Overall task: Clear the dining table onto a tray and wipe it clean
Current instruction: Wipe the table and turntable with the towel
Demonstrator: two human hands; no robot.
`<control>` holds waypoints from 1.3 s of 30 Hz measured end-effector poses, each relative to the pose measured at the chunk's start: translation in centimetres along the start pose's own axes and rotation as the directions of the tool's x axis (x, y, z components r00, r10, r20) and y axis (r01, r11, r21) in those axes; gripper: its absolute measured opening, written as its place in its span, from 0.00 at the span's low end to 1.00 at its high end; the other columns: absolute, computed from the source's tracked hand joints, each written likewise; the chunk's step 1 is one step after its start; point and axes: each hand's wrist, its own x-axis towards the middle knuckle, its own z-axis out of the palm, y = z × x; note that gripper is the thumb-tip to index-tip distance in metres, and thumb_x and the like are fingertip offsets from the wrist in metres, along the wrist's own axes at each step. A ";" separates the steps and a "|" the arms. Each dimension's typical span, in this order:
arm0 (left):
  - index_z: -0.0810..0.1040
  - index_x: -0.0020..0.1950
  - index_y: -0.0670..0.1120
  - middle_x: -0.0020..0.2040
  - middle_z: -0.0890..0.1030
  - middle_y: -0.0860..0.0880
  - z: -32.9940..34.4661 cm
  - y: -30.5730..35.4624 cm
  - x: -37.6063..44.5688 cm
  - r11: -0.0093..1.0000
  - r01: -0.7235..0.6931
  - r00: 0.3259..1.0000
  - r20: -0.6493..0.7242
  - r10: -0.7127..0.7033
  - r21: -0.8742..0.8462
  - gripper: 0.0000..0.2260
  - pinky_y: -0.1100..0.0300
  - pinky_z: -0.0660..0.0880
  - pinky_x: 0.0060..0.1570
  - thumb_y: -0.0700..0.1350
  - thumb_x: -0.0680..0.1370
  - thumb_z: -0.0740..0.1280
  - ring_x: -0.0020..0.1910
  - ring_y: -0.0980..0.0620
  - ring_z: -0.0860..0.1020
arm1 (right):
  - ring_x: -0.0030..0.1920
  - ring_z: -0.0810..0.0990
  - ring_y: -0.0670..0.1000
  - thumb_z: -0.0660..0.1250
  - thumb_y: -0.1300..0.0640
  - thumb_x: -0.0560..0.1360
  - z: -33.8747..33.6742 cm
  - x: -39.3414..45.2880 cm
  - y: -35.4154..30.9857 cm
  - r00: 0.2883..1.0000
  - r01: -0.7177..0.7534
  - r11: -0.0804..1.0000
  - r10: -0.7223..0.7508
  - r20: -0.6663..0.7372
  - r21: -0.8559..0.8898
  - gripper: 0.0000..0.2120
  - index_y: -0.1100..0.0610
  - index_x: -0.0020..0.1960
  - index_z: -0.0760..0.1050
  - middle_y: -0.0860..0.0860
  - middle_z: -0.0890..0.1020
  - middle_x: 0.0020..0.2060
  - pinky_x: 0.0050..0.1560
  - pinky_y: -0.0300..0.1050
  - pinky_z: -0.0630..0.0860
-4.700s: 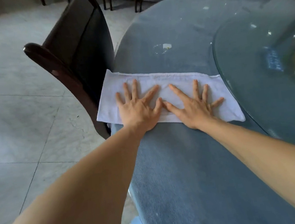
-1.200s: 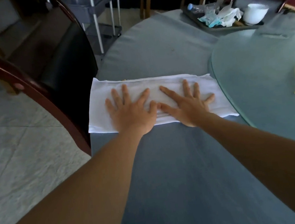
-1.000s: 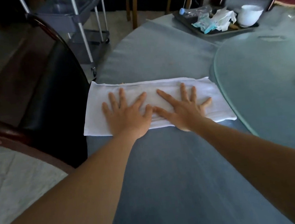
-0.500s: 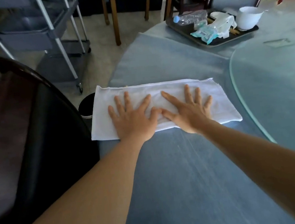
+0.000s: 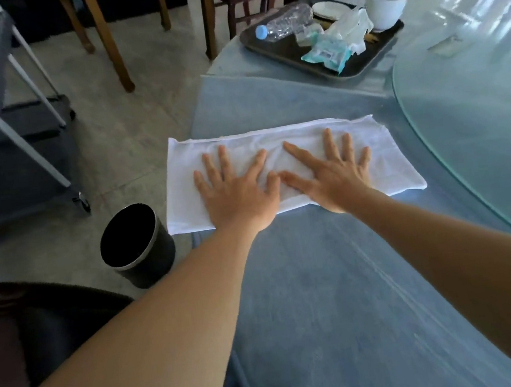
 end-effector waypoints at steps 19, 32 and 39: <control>0.48 0.78 0.71 0.83 0.41 0.45 -0.8 0.0 13.9 0.948 -0.317 0.946 0.067 0.317 -0.020 0.27 0.36 0.37 0.76 0.69 0.77 0.43 0.81 0.38 0.38 | 0.81 0.36 0.65 0.36 0.14 0.66 -0.7 7.4 -1.6 0.967 -0.239 0.969 0.243 -0.070 0.067 0.35 0.18 0.71 0.38 0.51 0.37 0.83 0.75 0.74 0.34; 0.53 0.79 0.67 0.83 0.41 0.42 -1.3 0.1 13.5 0.941 -0.317 0.936 0.125 0.330 -0.116 0.26 0.35 0.37 0.76 0.65 0.80 0.49 0.81 0.36 0.38 | 0.81 0.38 0.64 0.43 0.17 0.72 -0.9 7.2 -2.0 0.949 -0.286 0.956 0.293 -0.117 0.070 0.31 0.19 0.73 0.41 0.51 0.41 0.83 0.76 0.74 0.38; 0.54 0.80 0.64 0.83 0.42 0.40 -2.0 -0.6 13.5 0.915 -0.355 0.905 0.175 0.387 -0.191 0.27 0.34 0.37 0.75 0.61 0.80 0.50 0.80 0.35 0.38 | 0.82 0.39 0.59 0.45 0.19 0.74 -1.4 7.1 -2.7 0.942 -0.320 0.947 0.322 -0.092 0.041 0.31 0.22 0.75 0.43 0.49 0.40 0.83 0.78 0.72 0.42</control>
